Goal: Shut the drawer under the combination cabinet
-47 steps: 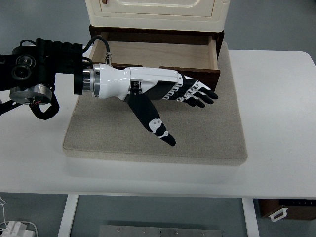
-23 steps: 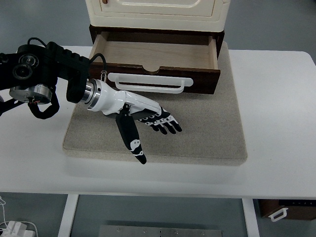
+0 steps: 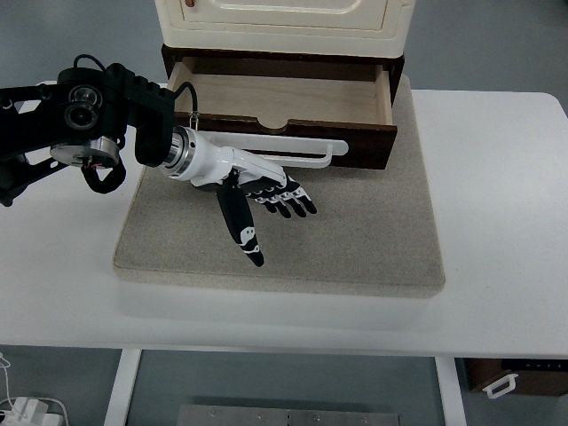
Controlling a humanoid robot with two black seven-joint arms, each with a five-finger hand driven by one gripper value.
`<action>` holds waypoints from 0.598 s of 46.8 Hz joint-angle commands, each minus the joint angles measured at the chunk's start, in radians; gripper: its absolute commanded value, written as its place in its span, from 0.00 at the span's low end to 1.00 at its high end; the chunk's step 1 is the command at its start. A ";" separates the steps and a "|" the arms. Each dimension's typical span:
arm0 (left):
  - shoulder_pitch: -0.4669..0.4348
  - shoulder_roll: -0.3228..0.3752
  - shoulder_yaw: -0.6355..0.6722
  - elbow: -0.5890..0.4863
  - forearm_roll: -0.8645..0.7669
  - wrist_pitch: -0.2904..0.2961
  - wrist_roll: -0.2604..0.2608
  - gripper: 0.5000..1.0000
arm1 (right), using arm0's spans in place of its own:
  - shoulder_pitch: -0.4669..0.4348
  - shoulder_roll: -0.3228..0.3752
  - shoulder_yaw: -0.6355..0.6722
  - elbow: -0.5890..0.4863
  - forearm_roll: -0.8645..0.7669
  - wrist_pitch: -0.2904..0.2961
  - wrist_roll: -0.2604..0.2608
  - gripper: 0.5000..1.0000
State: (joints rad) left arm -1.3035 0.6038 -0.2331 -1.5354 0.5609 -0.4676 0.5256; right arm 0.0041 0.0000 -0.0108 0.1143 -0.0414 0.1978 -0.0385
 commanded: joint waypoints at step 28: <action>-0.008 -0.055 -0.019 0.175 0.059 0.021 -0.013 1.00 | 0.000 0.000 0.000 -0.001 0.000 0.000 0.000 0.90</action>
State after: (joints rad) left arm -1.3115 0.5503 -0.2495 -1.3816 0.6196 -0.4518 0.5140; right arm 0.0042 0.0000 -0.0108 0.1142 -0.0414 0.1979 -0.0385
